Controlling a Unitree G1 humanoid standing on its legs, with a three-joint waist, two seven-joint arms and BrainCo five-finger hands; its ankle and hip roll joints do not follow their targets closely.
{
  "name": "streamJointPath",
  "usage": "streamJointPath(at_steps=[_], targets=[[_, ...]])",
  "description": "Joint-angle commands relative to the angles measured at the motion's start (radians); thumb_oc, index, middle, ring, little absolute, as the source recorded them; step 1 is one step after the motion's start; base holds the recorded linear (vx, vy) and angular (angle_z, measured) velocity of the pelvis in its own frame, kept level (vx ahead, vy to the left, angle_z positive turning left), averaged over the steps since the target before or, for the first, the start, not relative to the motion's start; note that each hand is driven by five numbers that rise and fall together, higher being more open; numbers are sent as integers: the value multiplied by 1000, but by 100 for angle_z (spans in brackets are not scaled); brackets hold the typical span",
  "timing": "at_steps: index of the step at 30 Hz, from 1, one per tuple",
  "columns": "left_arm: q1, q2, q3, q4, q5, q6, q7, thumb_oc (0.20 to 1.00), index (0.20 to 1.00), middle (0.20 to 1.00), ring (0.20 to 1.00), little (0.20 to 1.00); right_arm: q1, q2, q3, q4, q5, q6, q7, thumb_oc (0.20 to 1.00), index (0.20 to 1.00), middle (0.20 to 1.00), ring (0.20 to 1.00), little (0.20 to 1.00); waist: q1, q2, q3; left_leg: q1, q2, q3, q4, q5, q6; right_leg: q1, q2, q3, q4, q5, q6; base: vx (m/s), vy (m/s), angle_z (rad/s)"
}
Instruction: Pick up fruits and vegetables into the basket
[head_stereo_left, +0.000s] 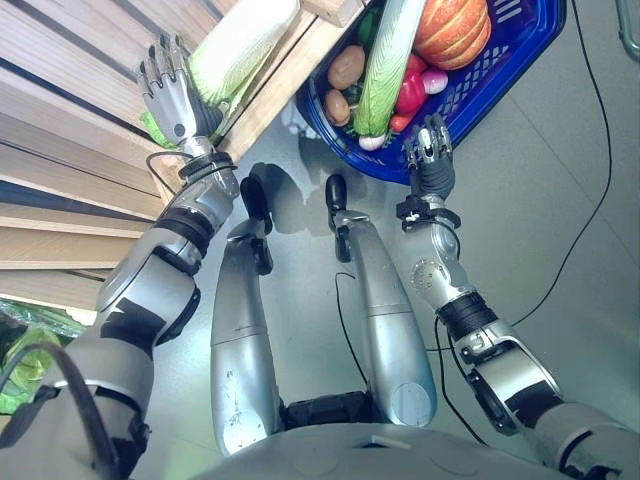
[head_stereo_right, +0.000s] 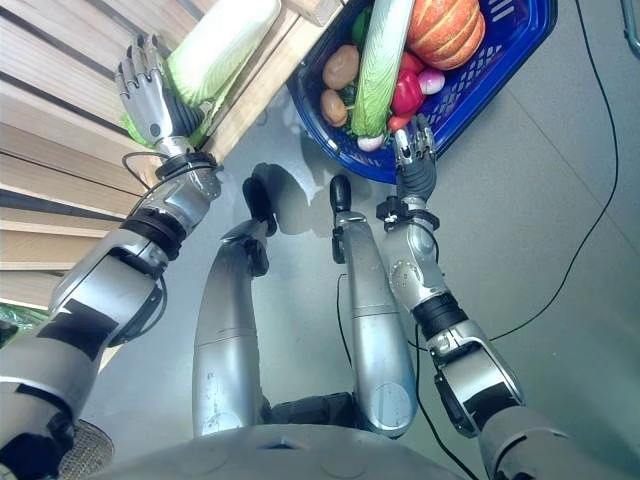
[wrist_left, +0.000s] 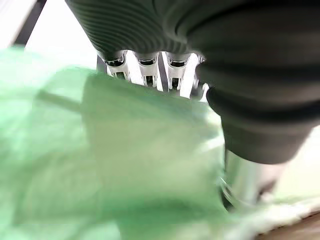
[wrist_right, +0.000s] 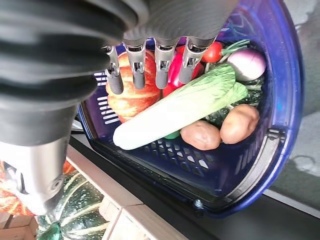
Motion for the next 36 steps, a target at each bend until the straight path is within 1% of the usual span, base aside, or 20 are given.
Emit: streamJointPath(at_steps=[1,6,11,16,17,19,20,21,22,24,25,26,27,29,30,31,32,33,34,36], targets=[[29,-4,58,13,26,14,35,200,200,200,200,200,57,31,1,-99,-12,-49,9,1000,1000,1000,1000,1000,26,-26,-53,13,-57,15,-26,-48,-39,31,34,-42,-79,74,71,13,-4,-4],[49,9,78,-32,67,-11,49,200,200,200,200,200,81,32,-2,-119,-27,-44,14,1000,1000,1000,1000,1000,30,-17,-53,41,-56,19,-20,-53,-39,56,30,-39,-72,68,70,0,0,0],[84,37,110,-70,97,-48,62,200,200,200,200,200,111,31,-12,-136,-38,-44,27,1000,1000,1000,1000,1000,36,-8,-53,106,-56,19,-35,-60,-43,123,29,-38,-91,59,74,21,8,0],[186,92,194,-153,163,-113,98,200,200,200,200,200,171,27,-40,-181,-74,-34,50,1000,1000,1000,1000,1000,49,13,-53,249,-63,10,-105,-45,-46,277,24,-39,-176,60,77,52,25,-1],[191,94,200,-160,173,-117,103,200,200,200,200,200,171,27,-42,-184,-79,-36,52,1000,1000,1000,1000,1000,50,14,-53,252,-64,9,-111,-40,-46,281,24,-39,-183,64,77,42,5,7],[275,114,246,-220,208,-168,128,200,200,200,200,200,210,24,-54,-212,-111,-23,67,1000,1000,1000,1000,1000,62,22,-53,342,-69,-3,-162,-30,-49,377,20,-39,-242,65,76,55,4,11],[275,114,246,-220,208,-168,128,200,200,200,200,200,210,24,-54,-212,-111,-23,67,1000,1000,1000,1000,1000,62,22,-53,342,-69,-3,-162,-30,-49,377,20,-39,-242,65,76,63,6,14],[341,124,283,-283,223,-195,135,200,200,200,200,200,232,19,-65,-227,-132,-21,88,1000,1000,1000,1000,1000,72,31,-53,420,-78,-19,-228,-7,-46,455,16,-43,-304,75,73,57,12,11],[389,121,304,-322,240,-209,146,200,200,200,200,200,247,14,-68,-237,-149,-23,97,1000,1000,1000,1000,1000,77,34,-53,471,-86,-28,-271,7,-46,509,16,-42,-346,82,71,72,19,13],[450,124,327,-378,248,-231,149,200,200,200,200,200,262,3,-78,-250,-163,-27,106,1000,1000,1000,1000,1000,87,40,-53,533,-93,-43,-317,20,-45,577,15,-43,-398,88,67,61,15,9],[492,126,339,-417,257,-246,147,200,200,200,200,200,275,-3,-87,-260,-172,-31,116,1000,1000,1000,1000,1000,94,44,-66,570,-94,-51,-352,29,-44,615,13,-48,-433,94,65,54,6,19],[498,127,341,-422,258,-247,147,200,200,200,200,200,278,-4,-87,-262,-172,-32,117,1000,1000,1000,1000,1000,93,44,-66,577,-94,-52,-359,31,-44,622,13,-49,-438,95,65,112,6,21],[578,122,364,-496,288,-277,125,200,200,200,200,200,306,-16,-100,-291,-193,-32,126,1000,1000,1000,1000,1000,106,47,-108,638,-100,-68,-424,45,-44,691,7,-63,-505,105,64,91,8,18],[629,123,369,-554,309,-305,95,200,200,200,200,200,327,-26,-110,-309,-199,-36,138,1000,1000,1000,1000,1000,113,50,-135,685,-101,-76,-468,53,-44,741,2,-72,-551,115,63,107,14,20],[663,124,380,-592,316,-327,61,200,200,200,200,200,338,-28,-125,-320,-200,-31,154,1000,1000,1000,1000,1000,119,52,-157,713,-101,-82,-495,58,-42,769,1,-76,-576,119,63,102,14,17],[688,121,384,-623,319,-336,40,200,200,200,200,200,347,-29,-129,-334,-208,-25,158,1000,1000,1000,1000,1000,123,53,-174,737,-101,-89,-521,64,-42,795,-2,-81,-599,125,63,119,13,8],[719,119,390,-667,318,-354,-5,200,200,200,200,200,358,-30,-139,-345,-220,-15,166,1000,1000,1000,1000,1000,131,54,-203,770,-103,-98,-551,68,-40,833,-4,-87,-630,130,65,103,6,4],[729,115,392,-681,321,-366,-22,200,200,200,200,200,360,-29,-141,-349,-227,-13,167,1000,1000,1000,1000,1000,133,54,-213,784,-104,-103,-564,70,-38,847,-5,-89,-642,133,65,100,14,18],[747,112,391,-707,318,-393,-56,200,200,200,200,200,363,-32,-142,-358,-224,-9,183,1000,1000,1000,1000,1000,139,56,-234,814,-101,-110,-597,76,-36,880,-7,-94,-673,140,66,91,9,22],[766,111,385,-744,304,-407,-109,200,200,200,200,200,364,-33,-145,-369,-227,9,187,1000,1000,1000,1000,1000,146,57,-261,852,-100,-119,-626,80,-35,921,-8,-99,-707,148,69,94,2,20]])
